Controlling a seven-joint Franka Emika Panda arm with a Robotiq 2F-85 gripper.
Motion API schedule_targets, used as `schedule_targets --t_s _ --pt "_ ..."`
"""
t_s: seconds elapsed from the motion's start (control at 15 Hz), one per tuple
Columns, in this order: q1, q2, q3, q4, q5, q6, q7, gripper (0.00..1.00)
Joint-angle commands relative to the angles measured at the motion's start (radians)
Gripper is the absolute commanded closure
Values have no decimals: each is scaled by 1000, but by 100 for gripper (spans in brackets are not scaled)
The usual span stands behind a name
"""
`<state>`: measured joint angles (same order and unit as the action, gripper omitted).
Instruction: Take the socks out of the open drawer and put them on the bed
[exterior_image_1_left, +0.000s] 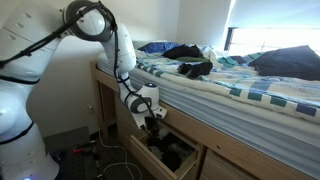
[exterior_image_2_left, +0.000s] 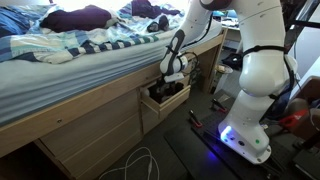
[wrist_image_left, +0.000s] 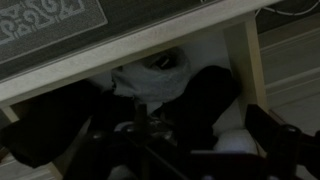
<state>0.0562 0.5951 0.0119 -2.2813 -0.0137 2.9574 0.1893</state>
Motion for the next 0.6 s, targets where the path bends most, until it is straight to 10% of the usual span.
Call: schedule_targets --t_s 0.0,0.53 --pt "-41 66 40 64 40 -3 -63 0" --pt "-66 147 64 110 54 -18 -63 0"
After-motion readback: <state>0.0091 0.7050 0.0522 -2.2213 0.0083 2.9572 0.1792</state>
